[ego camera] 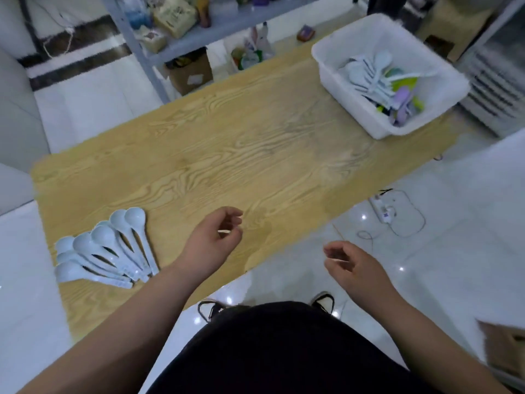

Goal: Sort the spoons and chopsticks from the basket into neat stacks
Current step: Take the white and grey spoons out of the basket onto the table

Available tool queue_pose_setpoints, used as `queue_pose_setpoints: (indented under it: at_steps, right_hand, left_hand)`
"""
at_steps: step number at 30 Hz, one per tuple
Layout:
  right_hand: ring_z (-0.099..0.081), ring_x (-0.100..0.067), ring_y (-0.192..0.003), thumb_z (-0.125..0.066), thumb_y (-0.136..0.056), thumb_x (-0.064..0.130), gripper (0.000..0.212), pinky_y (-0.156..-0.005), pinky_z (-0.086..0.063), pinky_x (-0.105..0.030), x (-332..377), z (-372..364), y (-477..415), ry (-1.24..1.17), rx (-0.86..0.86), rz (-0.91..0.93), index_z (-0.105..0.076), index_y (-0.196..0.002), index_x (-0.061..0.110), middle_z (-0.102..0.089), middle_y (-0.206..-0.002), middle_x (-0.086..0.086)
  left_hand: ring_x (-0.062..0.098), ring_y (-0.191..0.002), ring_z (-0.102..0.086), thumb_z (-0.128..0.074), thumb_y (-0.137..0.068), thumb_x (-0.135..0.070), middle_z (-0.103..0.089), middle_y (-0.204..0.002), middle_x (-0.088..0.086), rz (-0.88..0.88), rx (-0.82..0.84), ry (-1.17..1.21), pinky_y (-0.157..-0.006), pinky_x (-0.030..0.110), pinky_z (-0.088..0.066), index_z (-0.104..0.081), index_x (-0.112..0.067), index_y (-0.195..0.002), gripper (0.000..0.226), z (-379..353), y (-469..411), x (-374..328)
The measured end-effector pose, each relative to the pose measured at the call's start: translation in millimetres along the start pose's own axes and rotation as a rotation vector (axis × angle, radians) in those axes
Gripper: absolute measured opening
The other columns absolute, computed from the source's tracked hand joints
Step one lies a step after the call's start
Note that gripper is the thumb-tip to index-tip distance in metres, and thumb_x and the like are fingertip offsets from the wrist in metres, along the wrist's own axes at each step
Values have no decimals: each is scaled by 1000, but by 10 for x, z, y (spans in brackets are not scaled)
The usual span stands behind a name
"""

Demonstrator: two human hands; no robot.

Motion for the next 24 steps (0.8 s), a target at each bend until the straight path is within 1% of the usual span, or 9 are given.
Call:
queue_pose_setpoints:
  at_steps: [4,6,9,10,12,15,19,21,24]
  right_hand:
    - [-60,13,-102,-67,-94,18,22,-82,-46,-3,-499,754,128,-21,-29,-10,-64,-106,36,-69,-111,19]
    - [-60,14,-100,-67,-94,19,20,-78,-44,-2,-656,1113,98,-42,-58,-20,-65,-108,33,-68,-109,19]
    - [-63,11,-97,-67,-94,23,19,-78,-45,-8,-804,1674,-21,-70,-138,-36,-67,-110,33,-68,-108,19]
    - [-63,10,-96,-67,-94,24,18,-79,-46,-11,-809,1803,-73,-78,-158,-33,-67,-110,33,-68,-108,20]
    - [-63,11,-96,-67,-94,24,17,-78,-46,-13,-811,2062,-210,-100,-201,-29,-67,-108,34,-69,-106,21]
    - [-62,11,-100,-66,-95,23,15,-80,-45,-9,-782,2409,-485,-117,-251,-13,-68,-107,31,-69,-107,21]
    - [-61,12,-98,-65,-95,20,15,-75,-43,0,-678,2758,-877,-105,-270,6,-68,-109,27,-69,-106,18]
    - [-61,11,-97,-65,-95,20,14,-75,-43,-1,-639,2918,-1049,-77,-264,-1,-68,-107,27,-69,-106,16]
    - [-62,9,-95,-66,-94,20,12,-74,-45,-2,-616,3153,-1238,-79,-273,-19,-68,-104,28,-70,-105,14]
  left_hand:
    - [-7,-89,-60,-62,-95,-8,-68,-105,-5,-38,25,-55,-73,3,-42,-63,-27,-111,25,-761,-239,-544]
    - [-7,-88,-59,-62,-95,-11,-68,-105,-7,-52,54,-70,-72,2,-40,-63,-27,-112,23,-1111,-324,-764]
    - [-4,-90,-60,-62,-96,-15,-68,-104,-10,-55,105,-73,-75,6,-42,-63,-31,-110,22,-1571,-409,-1038]
    - [-4,-91,-60,-62,-96,-15,-68,-103,-11,-46,114,-71,-76,8,-43,-63,-33,-110,22,-1663,-419,-1084]
    - [-2,-93,-62,-63,-95,-15,-69,-102,-12,-39,137,-71,-77,10,-43,-64,-34,-109,23,-1838,-457,-1153]
    - [1,-95,-63,-64,-94,-14,-70,-102,-11,-38,176,-77,-78,8,-44,-65,-34,-108,24,-2070,-575,-1234]
    - [3,-98,-65,-65,-93,-13,-71,-101,-11,-20,235,-38,-79,11,-47,-66,-34,-108,26,-2314,-868,-1328]
    - [2,-98,-64,-65,-93,-13,-70,-101,-14,-18,281,-48,-80,14,-47,-66,-35,-108,26,-2451,-1083,-1426]
    - [3,-94,-64,-64,-93,-11,-70,-99,-11,-26,315,-42,-78,13,-44,-65,-35,-106,27,-2625,-1458,-1650]
Point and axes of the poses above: each hand's wrist, its own y-axis away from the middle knuckle, its own z-axis out of the back of the hand, x = y × z, the point moved 9 cm from there along -y, towards the middle knuckle
